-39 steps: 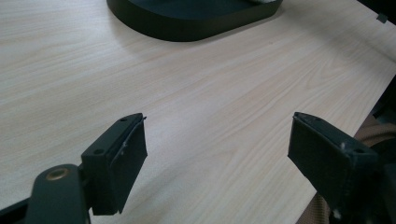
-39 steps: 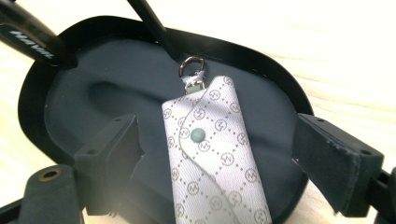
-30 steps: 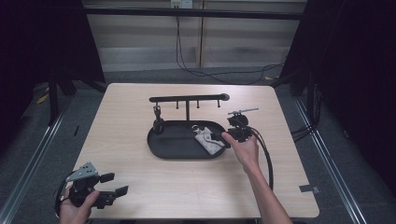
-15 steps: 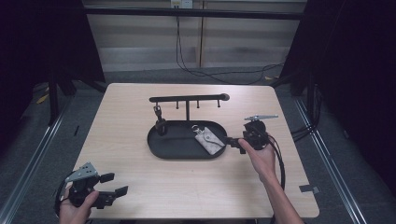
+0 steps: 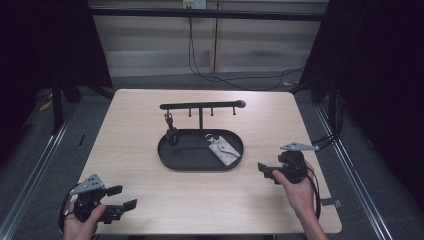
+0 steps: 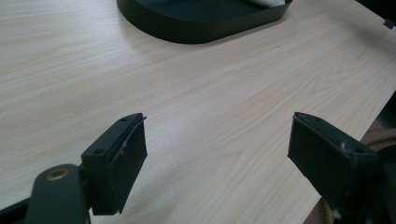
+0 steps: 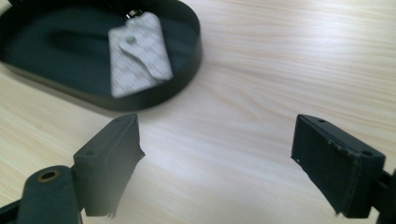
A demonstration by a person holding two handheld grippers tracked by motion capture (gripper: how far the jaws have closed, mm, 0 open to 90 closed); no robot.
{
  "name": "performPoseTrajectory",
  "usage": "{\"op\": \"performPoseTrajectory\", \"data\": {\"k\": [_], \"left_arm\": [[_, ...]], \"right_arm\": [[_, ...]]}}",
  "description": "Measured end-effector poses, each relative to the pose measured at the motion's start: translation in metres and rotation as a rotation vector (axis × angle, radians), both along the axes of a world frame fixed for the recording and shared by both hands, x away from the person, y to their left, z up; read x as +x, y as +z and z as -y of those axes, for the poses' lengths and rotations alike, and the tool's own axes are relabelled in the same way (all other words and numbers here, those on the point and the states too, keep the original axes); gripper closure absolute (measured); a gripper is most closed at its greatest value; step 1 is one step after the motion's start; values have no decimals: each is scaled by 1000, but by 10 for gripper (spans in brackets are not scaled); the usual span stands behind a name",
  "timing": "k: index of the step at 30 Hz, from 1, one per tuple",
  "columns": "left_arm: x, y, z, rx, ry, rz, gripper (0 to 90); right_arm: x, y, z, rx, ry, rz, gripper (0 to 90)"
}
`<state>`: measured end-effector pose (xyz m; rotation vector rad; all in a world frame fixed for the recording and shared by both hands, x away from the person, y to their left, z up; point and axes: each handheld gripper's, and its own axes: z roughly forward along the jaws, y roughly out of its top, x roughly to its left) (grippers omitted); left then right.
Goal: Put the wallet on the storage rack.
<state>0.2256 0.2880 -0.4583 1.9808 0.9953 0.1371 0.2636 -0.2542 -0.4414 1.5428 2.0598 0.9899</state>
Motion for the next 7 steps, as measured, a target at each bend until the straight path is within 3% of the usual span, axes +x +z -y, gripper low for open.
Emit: {"op": "performPoseTrajectory", "data": {"k": [7], "left_arm": [[1,-1,1,5,-5,-4,193]], "right_arm": [[-22,-19,25,4,-21,-31,149]]}}
